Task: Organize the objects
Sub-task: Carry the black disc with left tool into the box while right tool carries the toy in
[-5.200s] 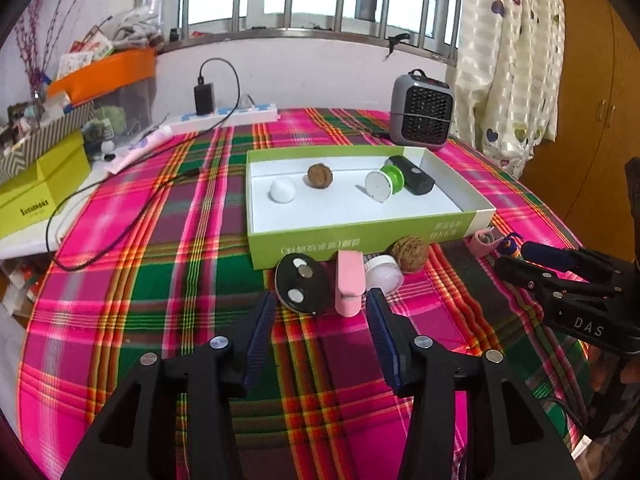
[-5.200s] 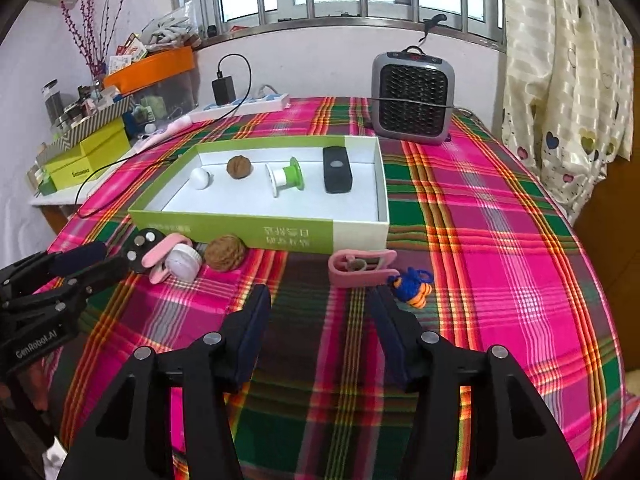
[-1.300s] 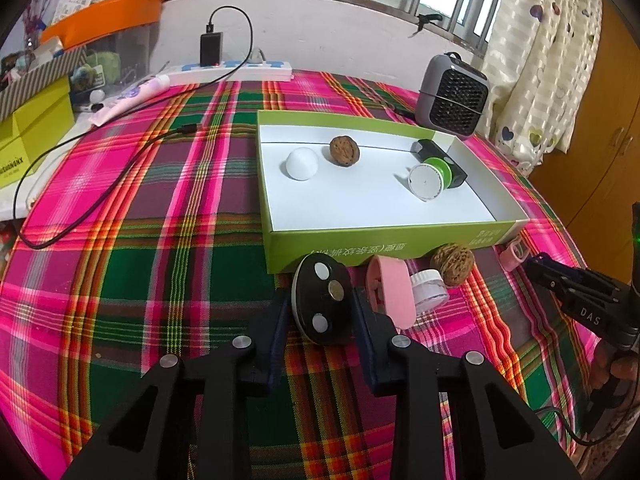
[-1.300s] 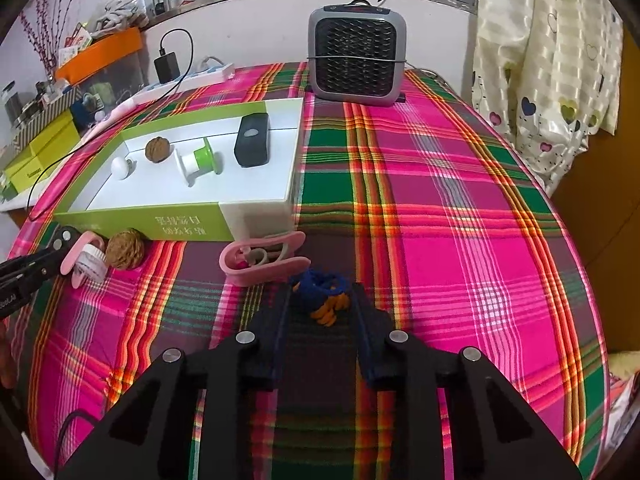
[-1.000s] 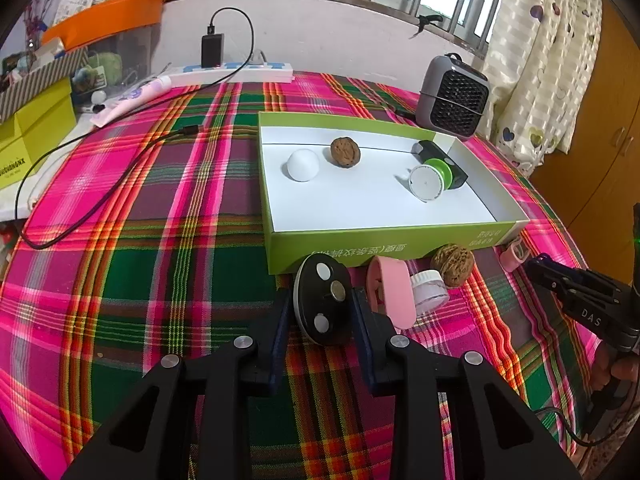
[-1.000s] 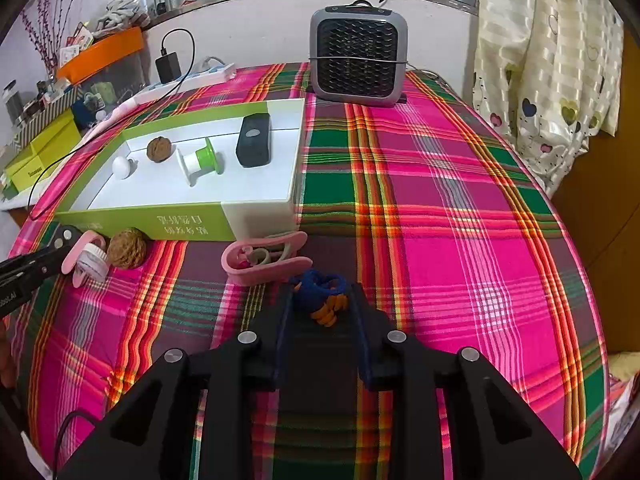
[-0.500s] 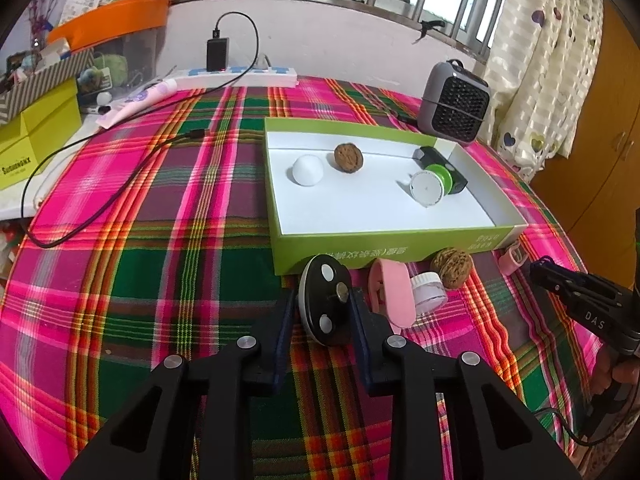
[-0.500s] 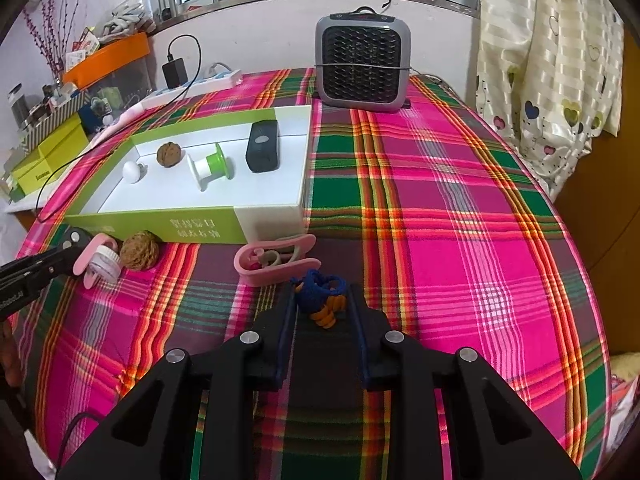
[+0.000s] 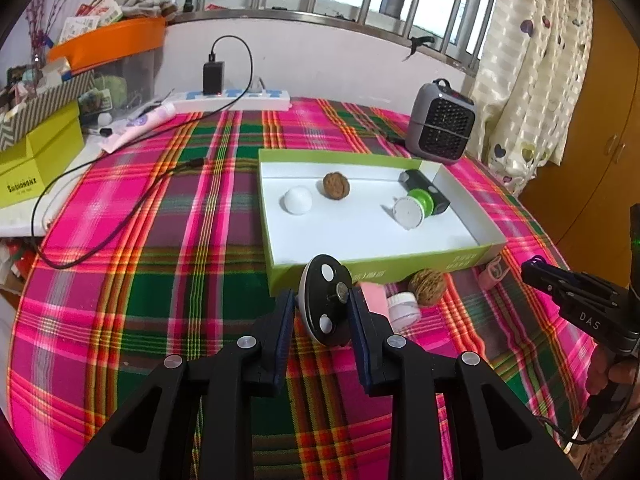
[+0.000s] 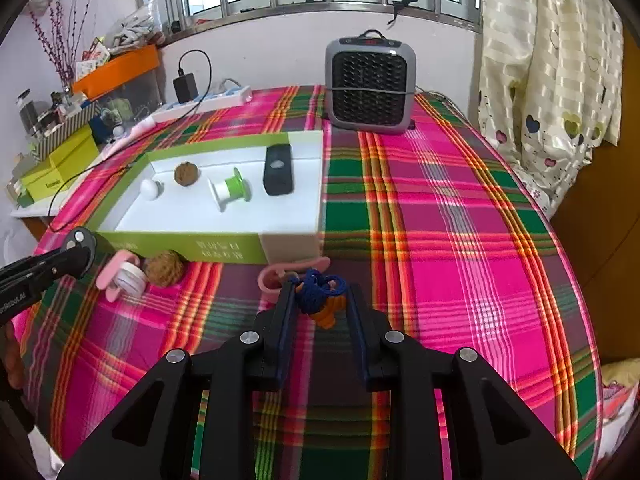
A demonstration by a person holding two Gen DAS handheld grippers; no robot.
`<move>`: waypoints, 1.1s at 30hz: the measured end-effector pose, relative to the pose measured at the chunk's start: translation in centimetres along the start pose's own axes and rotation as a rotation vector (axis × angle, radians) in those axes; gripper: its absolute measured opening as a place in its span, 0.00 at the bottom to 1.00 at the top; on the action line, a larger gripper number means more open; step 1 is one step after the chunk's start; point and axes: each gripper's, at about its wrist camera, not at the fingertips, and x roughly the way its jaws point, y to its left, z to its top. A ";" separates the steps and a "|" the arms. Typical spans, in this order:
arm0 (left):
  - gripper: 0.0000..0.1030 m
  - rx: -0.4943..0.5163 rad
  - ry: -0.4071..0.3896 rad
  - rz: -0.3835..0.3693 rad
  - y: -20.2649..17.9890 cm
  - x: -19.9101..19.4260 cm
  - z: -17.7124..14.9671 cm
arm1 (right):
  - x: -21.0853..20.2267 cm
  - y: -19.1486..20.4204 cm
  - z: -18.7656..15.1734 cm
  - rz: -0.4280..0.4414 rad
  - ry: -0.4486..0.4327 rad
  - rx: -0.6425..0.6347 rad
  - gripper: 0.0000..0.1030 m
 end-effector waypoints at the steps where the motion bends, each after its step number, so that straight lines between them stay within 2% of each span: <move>1: 0.24 0.001 -0.004 -0.002 -0.1 -0.1 0.2 | -0.1 0.1 0.2 0.004 -0.005 -0.003 0.26; 16: 0.24 0.027 -0.014 -0.023 -1.1 1.0 3.5 | 0.5 2.6 4.3 0.069 -0.029 -0.059 0.26; 33: 0.24 0.051 0.025 -0.041 -2.0 5.6 7.3 | 5.6 4.7 9.4 0.130 0.017 -0.124 0.26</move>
